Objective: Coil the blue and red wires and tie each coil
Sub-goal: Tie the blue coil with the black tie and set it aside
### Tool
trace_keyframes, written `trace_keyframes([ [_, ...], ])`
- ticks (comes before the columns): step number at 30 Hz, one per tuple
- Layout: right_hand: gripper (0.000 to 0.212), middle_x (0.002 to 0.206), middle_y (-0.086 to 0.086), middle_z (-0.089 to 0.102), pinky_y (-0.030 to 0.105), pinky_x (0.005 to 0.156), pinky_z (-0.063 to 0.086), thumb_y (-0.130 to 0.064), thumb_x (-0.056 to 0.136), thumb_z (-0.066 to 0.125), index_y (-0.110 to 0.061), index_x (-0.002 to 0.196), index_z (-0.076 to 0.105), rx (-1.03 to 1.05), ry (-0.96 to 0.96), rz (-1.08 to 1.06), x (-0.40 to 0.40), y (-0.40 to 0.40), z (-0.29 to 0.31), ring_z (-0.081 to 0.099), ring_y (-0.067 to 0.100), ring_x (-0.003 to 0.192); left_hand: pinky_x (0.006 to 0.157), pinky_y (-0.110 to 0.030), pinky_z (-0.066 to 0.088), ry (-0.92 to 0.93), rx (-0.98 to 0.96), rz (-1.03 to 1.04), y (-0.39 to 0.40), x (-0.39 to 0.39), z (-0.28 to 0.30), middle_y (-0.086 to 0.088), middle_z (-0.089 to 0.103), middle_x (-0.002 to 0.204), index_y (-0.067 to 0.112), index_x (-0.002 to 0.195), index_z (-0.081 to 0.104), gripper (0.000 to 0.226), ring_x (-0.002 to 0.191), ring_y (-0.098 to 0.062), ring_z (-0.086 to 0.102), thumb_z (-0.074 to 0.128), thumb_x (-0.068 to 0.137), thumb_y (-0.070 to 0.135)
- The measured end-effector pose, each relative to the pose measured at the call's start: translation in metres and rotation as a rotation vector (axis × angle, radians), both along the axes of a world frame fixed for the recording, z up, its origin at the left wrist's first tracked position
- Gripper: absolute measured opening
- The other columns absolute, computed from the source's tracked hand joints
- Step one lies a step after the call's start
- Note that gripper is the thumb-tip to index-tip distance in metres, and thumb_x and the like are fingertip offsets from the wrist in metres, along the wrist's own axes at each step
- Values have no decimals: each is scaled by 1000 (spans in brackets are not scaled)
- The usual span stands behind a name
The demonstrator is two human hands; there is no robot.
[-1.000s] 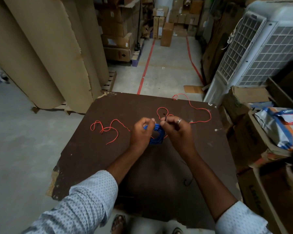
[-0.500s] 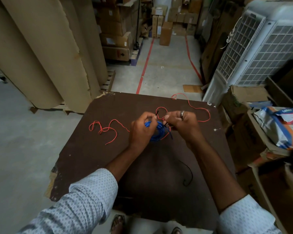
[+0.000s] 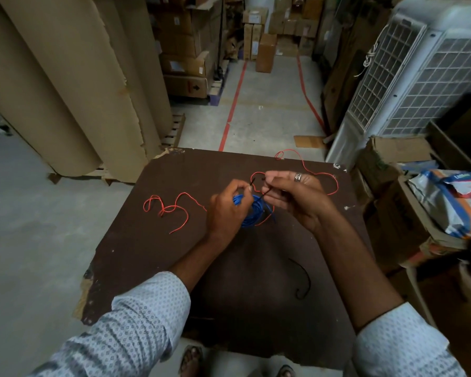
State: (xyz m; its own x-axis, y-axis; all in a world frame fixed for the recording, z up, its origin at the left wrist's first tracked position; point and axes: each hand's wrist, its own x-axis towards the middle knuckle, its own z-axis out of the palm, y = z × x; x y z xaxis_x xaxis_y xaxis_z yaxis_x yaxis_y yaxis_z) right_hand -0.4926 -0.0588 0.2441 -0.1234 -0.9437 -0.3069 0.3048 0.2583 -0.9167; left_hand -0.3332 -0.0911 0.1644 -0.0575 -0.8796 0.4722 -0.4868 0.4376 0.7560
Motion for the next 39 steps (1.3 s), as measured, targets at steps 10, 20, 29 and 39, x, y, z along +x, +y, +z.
trace_keyframes([
  [10, 17, 78, 12, 72, 23, 61, 51, -5, 88, 72, -5, 105, 74, -52, 273, 52, 1, -3, 3, 64, 13, 66, 56, -22, 48, 13, 1, -22, -2, 2, 2, 8, 62, 74, 19, 97, 66, 8, 61, -8, 61, 61, 96, 25],
  [20, 24, 73, 9, 69, 17, 52, 43, -1, 89, 69, 1, 113, 69, -43, 284, -16, 7, -2, 3, 63, 5, 57, 61, -33, 52, 33, -51, -29, -7, -5, 6, 0, 69, 80, 15, 102, 65, 10, 68, -14, 66, 59, 99, 23],
  [29, 12, 70, 9, 70, 17, 57, 51, -4, 89, 68, -1, 100, 70, -99, 261, -163, 14, 0, 18, 63, 9, 56, 57, -45, 52, -20, -208, -52, -18, -12, 13, -4, 68, 78, 21, 105, 59, 11, 66, -25, 67, 54, 101, 29],
  [39, 20, 79, 4, 69, 19, 55, 56, -8, 88, 74, 1, 105, 71, -142, 214, -229, 17, -2, 20, 66, 14, 73, 60, -44, 54, -59, -289, -5, -22, -12, 15, -2, 71, 83, 22, 106, 60, 16, 70, -25, 70, 51, 102, 34],
])
